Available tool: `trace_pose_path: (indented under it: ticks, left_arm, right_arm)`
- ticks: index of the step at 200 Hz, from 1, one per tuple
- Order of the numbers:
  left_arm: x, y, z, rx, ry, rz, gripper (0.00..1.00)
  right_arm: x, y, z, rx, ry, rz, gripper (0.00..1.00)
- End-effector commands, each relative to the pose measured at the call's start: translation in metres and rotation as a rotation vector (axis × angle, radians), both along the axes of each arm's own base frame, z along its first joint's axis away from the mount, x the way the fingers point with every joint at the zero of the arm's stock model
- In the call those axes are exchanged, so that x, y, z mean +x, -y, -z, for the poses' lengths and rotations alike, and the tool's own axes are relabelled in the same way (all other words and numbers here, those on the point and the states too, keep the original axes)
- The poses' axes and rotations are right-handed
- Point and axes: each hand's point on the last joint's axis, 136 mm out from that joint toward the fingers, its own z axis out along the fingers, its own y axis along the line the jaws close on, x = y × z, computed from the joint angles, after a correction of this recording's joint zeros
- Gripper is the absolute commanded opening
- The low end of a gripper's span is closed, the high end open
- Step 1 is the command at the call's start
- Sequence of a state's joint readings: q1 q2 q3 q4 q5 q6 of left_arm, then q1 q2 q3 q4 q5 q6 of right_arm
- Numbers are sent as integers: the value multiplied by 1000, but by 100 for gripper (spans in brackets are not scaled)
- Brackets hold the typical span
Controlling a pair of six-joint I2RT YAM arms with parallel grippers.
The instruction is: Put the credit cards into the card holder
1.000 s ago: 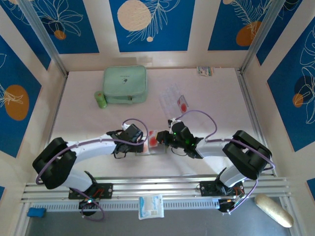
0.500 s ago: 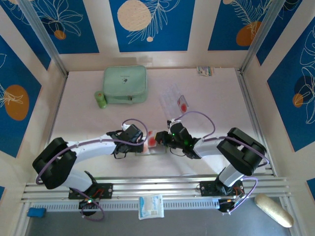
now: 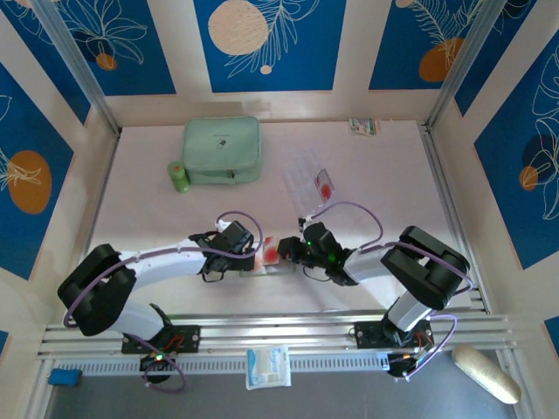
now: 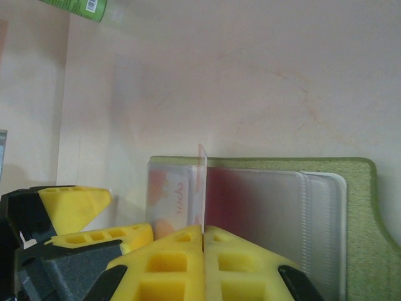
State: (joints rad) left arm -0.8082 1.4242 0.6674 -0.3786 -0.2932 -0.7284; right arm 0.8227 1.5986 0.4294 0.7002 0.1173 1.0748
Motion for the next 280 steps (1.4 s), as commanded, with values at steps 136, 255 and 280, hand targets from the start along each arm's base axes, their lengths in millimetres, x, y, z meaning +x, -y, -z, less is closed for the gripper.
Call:
trace_pose_path:
  ticks: [136, 255, 280]
  left_arm:
    - [-10, -12, 10, 50, -27, -9, 100]
    - [-11, -13, 11, 52, -28, -10, 100]
    - [-11, -13, 11, 51, -28, -10, 100]
  right_arm:
    - [-5, -1, 9, 28, 19, 2, 0]
    - [-2, -5, -2, 103, 21, 10, 0]
    - [-3, -6, -3, 106, 19, 8, 0]
